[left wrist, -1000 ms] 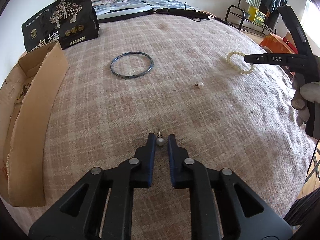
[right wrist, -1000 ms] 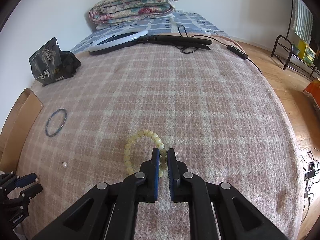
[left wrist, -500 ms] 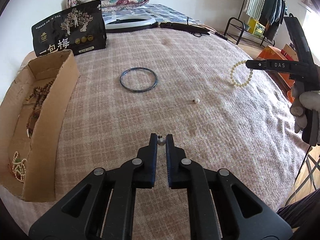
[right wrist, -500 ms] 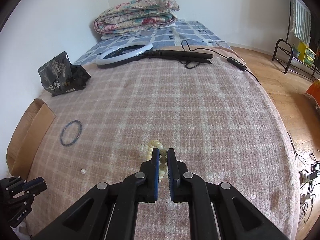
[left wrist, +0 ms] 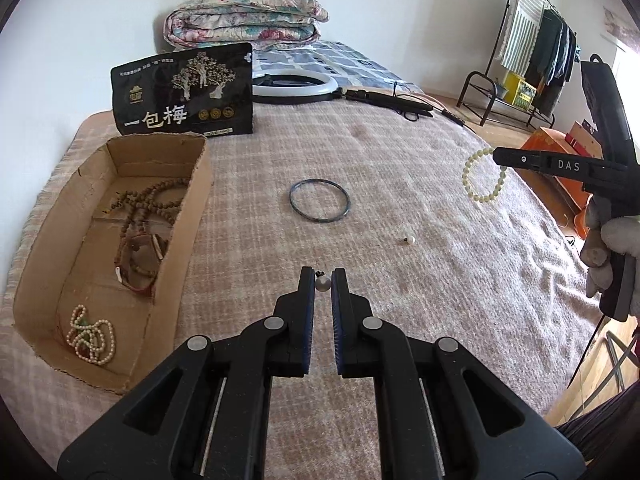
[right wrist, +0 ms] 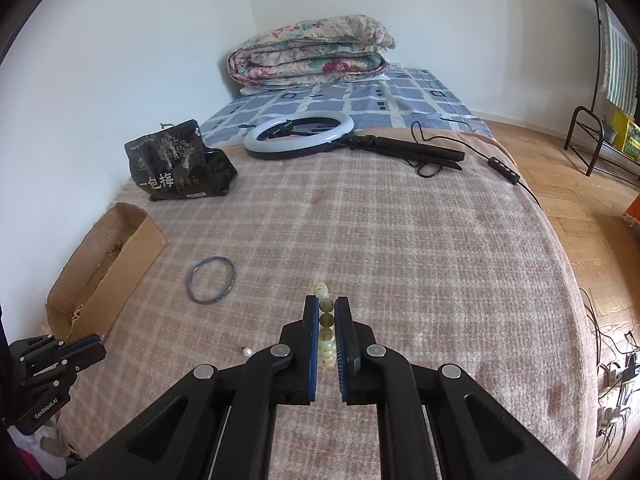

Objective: Organize jewelry
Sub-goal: 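Carry the pearl bead and cream bracelet with both tools over the box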

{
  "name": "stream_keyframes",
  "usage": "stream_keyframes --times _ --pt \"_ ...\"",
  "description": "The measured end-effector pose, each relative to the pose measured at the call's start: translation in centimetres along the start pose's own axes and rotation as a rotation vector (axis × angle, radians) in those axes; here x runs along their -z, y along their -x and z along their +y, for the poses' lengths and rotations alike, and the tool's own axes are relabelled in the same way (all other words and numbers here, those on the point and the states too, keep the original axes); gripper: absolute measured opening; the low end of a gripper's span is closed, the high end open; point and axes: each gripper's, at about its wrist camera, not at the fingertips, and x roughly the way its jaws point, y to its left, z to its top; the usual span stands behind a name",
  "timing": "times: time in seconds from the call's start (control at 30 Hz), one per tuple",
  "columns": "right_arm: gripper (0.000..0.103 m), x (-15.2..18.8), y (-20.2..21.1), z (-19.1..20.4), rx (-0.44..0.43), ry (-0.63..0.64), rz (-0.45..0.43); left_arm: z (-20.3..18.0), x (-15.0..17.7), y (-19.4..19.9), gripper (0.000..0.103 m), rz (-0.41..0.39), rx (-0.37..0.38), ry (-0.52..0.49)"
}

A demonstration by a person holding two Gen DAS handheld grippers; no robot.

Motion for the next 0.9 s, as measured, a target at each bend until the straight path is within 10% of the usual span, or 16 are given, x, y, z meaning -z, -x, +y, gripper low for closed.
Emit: stream_keyframes --times 0.9 --pt "0.005 -4.0 -2.4 21.9 -0.317 0.213 -0.018 12.5 1.3 6.1 0.006 -0.098 -0.149 0.187"
